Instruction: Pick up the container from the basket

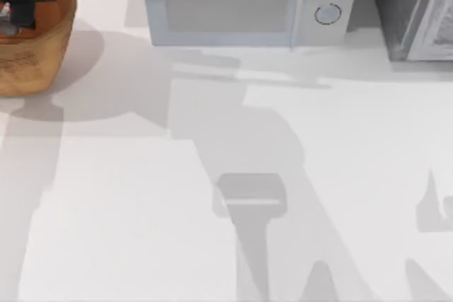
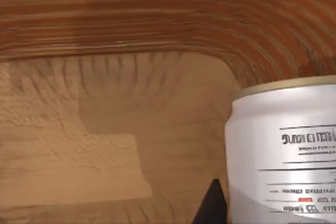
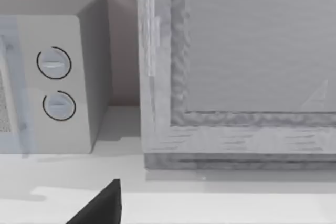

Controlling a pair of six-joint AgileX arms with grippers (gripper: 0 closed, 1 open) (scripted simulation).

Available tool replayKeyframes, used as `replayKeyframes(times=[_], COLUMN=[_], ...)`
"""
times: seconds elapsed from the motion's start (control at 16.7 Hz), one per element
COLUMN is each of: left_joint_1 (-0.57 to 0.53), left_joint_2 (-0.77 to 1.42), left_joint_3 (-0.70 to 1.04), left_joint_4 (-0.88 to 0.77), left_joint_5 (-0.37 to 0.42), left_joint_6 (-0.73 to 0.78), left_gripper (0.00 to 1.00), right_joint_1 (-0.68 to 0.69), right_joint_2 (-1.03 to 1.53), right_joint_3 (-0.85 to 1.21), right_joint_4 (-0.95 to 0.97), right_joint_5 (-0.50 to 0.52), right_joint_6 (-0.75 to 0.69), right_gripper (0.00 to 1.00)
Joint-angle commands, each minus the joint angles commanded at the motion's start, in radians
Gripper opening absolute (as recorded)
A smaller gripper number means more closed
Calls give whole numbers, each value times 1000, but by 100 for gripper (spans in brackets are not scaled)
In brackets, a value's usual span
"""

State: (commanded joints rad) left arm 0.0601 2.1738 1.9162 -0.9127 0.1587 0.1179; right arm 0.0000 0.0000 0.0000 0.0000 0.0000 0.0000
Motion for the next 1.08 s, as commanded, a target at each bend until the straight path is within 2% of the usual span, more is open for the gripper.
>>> replayKeyframes(times=[0.3,0.54,0.84,1.08], left_joint_1=[-65,-97,-104,-88], left_joint_2=[-493,-960,-1542,-1913], left_joint_3=[-468,-901,-1408,-1707], left_joint_4=[193,366,592,759], left_joint_5=[41,38,-16,-83], left_joint_6=[-44,-80,-111,-121], left_gripper=[0,0,0,0], right_joint_1=[0,0,0,0], right_joint_2=[0,0,0,0], right_joint_3=[0,0,0,0], right_joint_4=[0,0,0,0], right_joint_5=[0,0,0,0], right_joint_6=[0,0,0,0], right_gripper=[100,100,100,100])
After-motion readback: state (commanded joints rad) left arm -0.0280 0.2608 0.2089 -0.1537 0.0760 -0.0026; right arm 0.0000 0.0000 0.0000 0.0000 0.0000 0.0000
